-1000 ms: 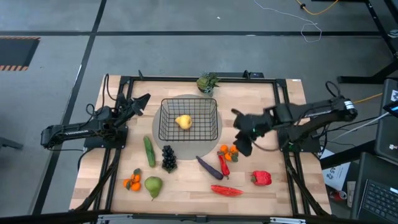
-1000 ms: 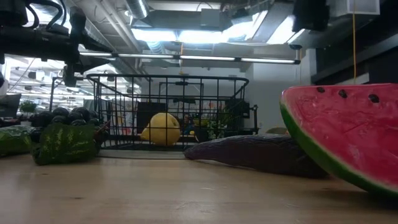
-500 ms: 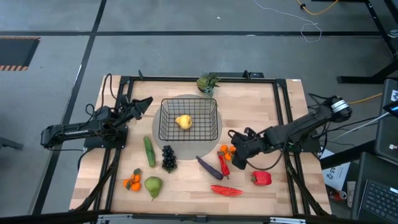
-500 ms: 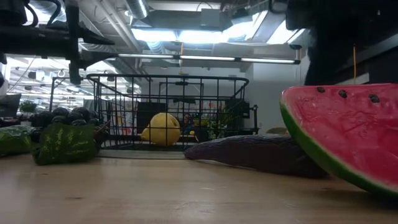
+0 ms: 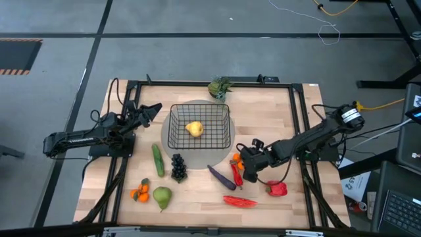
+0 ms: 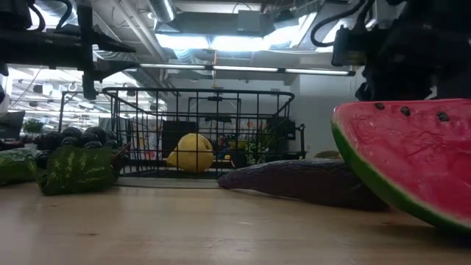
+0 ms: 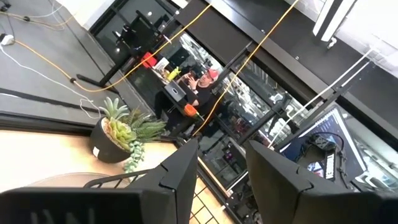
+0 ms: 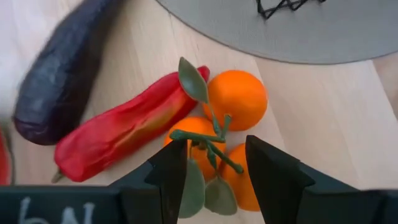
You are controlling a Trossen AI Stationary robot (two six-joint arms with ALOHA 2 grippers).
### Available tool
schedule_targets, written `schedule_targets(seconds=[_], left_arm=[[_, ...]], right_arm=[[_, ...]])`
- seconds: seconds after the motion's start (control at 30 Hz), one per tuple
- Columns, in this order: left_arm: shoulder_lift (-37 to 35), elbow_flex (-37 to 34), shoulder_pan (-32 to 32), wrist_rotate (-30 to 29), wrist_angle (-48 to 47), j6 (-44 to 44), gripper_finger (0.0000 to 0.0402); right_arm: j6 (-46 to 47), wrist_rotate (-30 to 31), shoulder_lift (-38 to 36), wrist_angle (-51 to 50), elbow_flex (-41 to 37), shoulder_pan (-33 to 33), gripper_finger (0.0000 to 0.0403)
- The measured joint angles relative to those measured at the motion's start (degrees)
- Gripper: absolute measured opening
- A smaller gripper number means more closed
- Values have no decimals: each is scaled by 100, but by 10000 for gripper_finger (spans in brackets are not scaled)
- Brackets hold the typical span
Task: Build produce basket
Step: Put the right oranges into the black wire basket
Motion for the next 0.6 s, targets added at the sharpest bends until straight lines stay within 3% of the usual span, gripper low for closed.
schedule_targets(seconds=[0.23,0.33,0.47,0.6], left_arm=[[-1,0,0,0,-3,0,133],[-1,0,-1,0,-4,0,133],[0,0,-2,0,-6,0,133],[-2,0,-2,0,-20,-4,133]], right_arm=[[194,-72,433,220,9,0,156],[501,-99,473,315,11,0,114],[775,-150,379,178,68,0,20],[814,-116,236,-440,612,0,7]])
